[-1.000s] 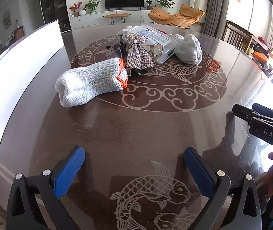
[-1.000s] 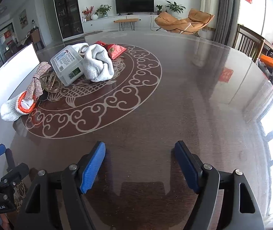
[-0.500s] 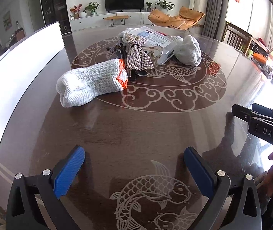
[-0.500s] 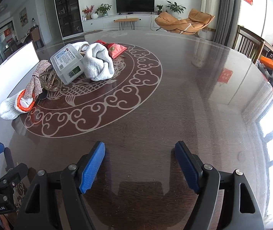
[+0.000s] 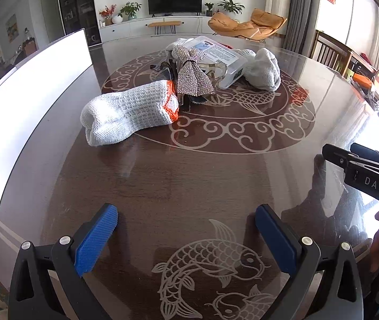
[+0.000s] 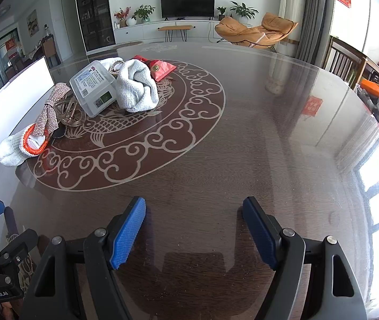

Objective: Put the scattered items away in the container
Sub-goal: 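Move the left tool toward the remaining white glove with orange cuff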

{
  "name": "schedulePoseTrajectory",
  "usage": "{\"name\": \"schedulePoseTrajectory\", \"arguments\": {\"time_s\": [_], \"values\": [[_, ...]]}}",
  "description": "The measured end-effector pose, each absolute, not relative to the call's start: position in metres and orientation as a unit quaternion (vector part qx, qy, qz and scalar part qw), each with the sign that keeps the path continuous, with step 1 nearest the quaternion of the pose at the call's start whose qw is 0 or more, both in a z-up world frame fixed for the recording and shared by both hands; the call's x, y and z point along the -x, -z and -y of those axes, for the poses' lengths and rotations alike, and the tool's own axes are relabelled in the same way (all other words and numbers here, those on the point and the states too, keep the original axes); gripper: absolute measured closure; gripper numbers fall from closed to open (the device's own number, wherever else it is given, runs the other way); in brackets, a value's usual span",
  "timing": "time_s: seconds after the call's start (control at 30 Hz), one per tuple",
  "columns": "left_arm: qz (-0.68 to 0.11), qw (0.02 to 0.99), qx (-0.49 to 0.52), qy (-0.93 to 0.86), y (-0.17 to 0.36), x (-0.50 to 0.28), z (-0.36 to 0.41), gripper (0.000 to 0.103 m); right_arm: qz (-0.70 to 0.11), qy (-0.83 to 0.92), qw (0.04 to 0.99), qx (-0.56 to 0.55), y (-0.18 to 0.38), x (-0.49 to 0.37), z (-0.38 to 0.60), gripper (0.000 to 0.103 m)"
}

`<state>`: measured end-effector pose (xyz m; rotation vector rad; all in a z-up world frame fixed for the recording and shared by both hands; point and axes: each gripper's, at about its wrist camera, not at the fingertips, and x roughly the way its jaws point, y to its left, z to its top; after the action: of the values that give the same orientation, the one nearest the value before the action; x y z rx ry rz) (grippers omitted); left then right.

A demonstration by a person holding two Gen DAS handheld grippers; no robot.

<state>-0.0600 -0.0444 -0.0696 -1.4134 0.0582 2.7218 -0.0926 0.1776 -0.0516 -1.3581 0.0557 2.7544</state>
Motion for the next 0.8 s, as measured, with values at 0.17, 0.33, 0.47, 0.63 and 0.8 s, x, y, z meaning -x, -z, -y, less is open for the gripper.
{"name": "schedulePoseTrajectory", "arguments": {"time_s": [0.17,0.33,0.47,0.63,0.8], "values": [[-0.019,0.034,0.473,-0.88,0.069,0.0627,0.0436,0.0,-0.018,-0.896,0.035,0.442,0.0516,0.0926,-0.1777,0.026],[-0.022,0.043,0.468,-0.882,0.0695,0.0599,0.0444,0.0,-0.018,-0.896,0.035,0.442,0.0516,0.0926,-0.1777,0.026],[-0.023,0.045,0.467,-0.883,0.0698,0.0593,0.044,0.0,-0.018,-0.896,0.035,0.442,0.0515,0.0926,-0.1777,0.026],[-0.024,0.046,0.47,-0.881,0.07,0.0594,0.0445,0.0,-0.018,-0.896,0.035,0.442,0.0514,0.0925,-0.1778,0.026],[-0.023,0.043,0.461,-0.886,0.0703,0.0551,0.0446,0.0,-0.018,-0.896,0.035,0.442,0.0513,0.0926,-0.1778,0.027]]}}
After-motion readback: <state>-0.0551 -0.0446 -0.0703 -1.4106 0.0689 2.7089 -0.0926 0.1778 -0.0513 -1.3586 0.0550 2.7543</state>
